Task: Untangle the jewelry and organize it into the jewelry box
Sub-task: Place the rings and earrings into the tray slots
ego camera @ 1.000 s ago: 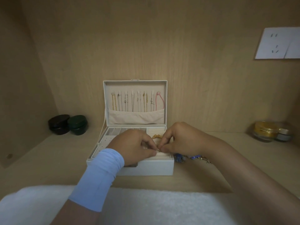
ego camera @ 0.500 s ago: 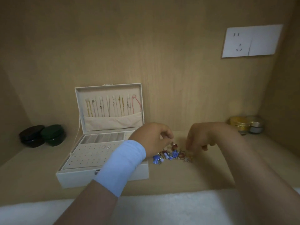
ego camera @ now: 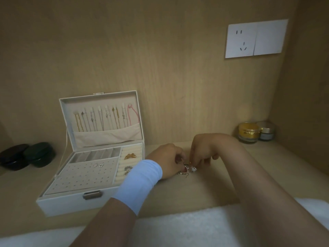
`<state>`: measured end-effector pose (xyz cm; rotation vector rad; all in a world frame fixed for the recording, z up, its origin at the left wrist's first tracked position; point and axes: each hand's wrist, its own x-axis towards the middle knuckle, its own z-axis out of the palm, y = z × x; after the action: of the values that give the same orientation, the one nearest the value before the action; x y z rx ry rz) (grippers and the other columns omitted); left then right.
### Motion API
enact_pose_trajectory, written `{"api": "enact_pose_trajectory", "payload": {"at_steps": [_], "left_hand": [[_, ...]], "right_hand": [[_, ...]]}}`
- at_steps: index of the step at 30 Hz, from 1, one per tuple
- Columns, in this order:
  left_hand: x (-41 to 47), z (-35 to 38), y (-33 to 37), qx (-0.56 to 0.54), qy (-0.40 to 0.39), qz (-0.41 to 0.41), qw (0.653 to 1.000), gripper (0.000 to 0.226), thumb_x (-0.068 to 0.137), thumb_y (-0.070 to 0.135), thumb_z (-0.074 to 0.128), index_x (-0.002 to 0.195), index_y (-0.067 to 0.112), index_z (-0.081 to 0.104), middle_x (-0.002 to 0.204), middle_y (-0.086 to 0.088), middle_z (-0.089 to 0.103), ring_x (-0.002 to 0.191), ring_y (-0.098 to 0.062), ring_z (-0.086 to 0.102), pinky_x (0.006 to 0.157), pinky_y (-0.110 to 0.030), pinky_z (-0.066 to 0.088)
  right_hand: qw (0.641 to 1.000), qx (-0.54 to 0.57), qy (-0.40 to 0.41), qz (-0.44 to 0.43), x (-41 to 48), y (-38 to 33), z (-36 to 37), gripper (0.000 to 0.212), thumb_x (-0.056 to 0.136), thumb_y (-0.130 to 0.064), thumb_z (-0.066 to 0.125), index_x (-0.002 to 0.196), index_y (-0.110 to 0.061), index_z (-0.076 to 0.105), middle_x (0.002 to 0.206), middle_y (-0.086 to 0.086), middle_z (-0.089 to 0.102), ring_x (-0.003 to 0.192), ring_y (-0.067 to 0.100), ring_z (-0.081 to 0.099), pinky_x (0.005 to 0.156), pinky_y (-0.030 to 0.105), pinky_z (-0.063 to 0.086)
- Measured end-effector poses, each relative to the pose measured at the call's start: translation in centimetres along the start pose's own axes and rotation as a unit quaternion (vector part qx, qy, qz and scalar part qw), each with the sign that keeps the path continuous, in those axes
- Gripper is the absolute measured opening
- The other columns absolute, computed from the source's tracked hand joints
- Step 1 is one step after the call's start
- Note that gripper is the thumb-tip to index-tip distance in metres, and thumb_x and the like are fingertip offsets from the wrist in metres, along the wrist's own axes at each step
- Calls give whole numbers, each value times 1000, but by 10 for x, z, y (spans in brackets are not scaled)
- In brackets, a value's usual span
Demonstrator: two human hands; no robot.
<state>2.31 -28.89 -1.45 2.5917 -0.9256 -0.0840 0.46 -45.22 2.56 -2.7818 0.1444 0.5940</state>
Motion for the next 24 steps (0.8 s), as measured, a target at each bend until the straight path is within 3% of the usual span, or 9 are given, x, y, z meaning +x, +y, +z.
{"api": "enact_pose_trajectory", "payload": {"at_steps": [3,4,5,7,10,12,16,20,24], "left_hand": [[-5,-7,1,-141,15,-46,989,16,91,26,57,101,37,64,99,8,68,55,-11,61,50,-25,50],[-7,-10,2,-181,19,-65,981,15,91,28,56,96,40,62,98,6,70,56,-18,65,51,-32,55],[-7,-13,2,-196,26,-76,977,11,89,30,58,94,40,62,95,5,71,63,-20,68,61,-39,60],[-8,-18,0,-191,38,-74,978,10,85,33,66,94,37,63,90,6,72,78,-15,71,78,-34,58],[-11,-23,-1,-263,25,-77,962,18,84,27,72,100,27,63,85,3,76,74,-11,71,55,-18,48],[-13,-23,-2,-318,20,-89,944,22,84,21,74,103,20,62,84,-2,77,68,-14,69,49,-18,46],[-13,-24,-8,-363,28,-96,926,20,82,16,74,99,17,63,74,-3,74,69,-21,64,65,-33,52],[-14,-29,-10,-382,42,-103,917,12,90,14,66,102,11,65,88,-18,72,68,-22,62,69,-35,55],[-15,-34,-17,-393,43,-100,913,18,89,19,70,104,10,67,91,-14,73,70,-20,63,68,-32,56]], "right_hand": [[998,39,45,-23,-2,-2,-7,21,77,-17,76,98,-11,77,76,-4,73,56,11,67,53,21,42],[996,55,55,-36,-3,-3,-9,18,77,-17,75,94,-14,78,76,-5,73,54,11,66,53,22,41],[994,71,63,-47,-4,-4,-11,14,77,-17,75,91,-17,78,76,-5,74,53,10,64,51,21,39],[991,92,69,-62,-7,-6,-14,9,78,-18,75,86,-21,75,75,-7,75,53,11,64,50,21,37],[988,113,68,-79,-11,-10,-15,10,78,-18,75,88,-20,73,74,-9,75,58,12,68,49,20,37],[982,143,73,-95,-11,-12,-14,12,78,-15,75,89,-19,71,73,-8,74,58,14,68,47,20,37],[973,180,75,-120,-11,-12,-14,11,81,-16,74,91,-20,73,76,-5,74,56,14,64,47,22,40],[961,231,70,-138,-9,-10,-12,5,86,-17,75,90,-15,78,77,-1,72,55,14,56,45,23,43],[952,261,67,-147,-10,-12,-12,16,88,-23,74,98,-10,75,75,2,71,51,13,54,44,23,42]]}}
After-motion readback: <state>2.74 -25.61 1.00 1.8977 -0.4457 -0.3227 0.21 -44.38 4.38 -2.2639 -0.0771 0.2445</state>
